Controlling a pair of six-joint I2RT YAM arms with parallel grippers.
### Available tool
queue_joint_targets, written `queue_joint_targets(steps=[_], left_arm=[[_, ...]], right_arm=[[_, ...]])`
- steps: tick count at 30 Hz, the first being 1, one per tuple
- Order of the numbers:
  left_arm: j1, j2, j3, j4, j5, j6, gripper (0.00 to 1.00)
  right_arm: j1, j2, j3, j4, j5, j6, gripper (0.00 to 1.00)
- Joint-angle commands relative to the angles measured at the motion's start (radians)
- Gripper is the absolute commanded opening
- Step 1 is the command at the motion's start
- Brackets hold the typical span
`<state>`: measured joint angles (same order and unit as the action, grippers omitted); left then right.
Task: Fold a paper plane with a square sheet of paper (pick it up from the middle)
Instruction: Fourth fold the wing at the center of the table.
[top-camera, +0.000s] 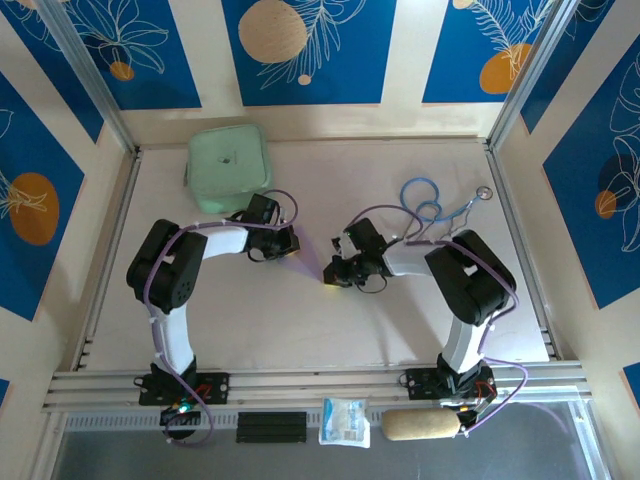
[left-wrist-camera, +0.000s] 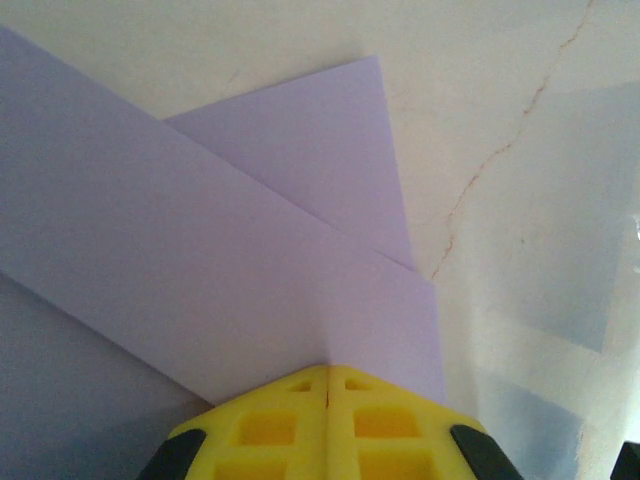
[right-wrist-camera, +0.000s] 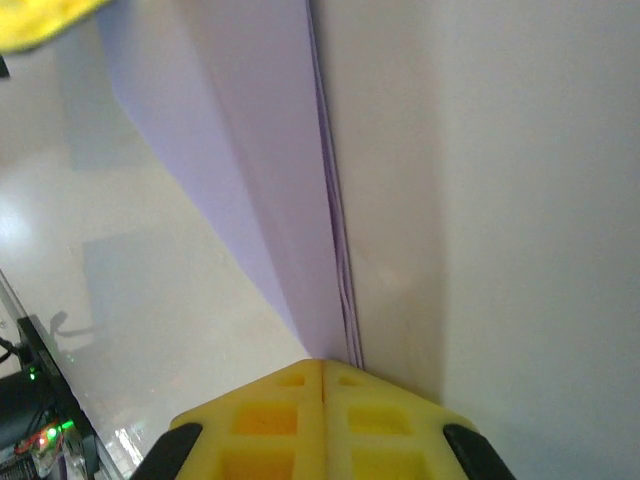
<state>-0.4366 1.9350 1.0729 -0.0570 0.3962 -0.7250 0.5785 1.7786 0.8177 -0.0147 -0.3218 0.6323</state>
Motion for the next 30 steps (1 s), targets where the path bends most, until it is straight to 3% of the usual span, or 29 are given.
queue_joint_targets(steps=[1,7,13,18,30], left_arm=[[0.018,0.070,-0.021,-0.097,-0.083,0.026,0.00],[0.014,-0.035,0.012,-0.052,0.032,-0.010,0.04],[0.021,-0.199,-0.031,-0.021,-0.012,-0.086,0.22],[0.042,-0.297,-0.155,0.086,-0.033,-0.177,0.36],[0.079,-0.363,-0.351,0.271,-0.006,-0.297,0.54]], right_arm=[[-0.012,-0.052,-0.056,-0.113,-0.013,-0.003,0.00],[-0.024,-0.146,0.031,-0.107,0.051,0.024,0.07],[-0.033,-0.098,0.123,-0.122,0.118,0.023,0.23],[-0.038,-0.021,0.212,-0.121,0.093,-0.008,0.34],[-0.057,0.201,0.385,-0.104,-0.021,-0.062,0.36]])
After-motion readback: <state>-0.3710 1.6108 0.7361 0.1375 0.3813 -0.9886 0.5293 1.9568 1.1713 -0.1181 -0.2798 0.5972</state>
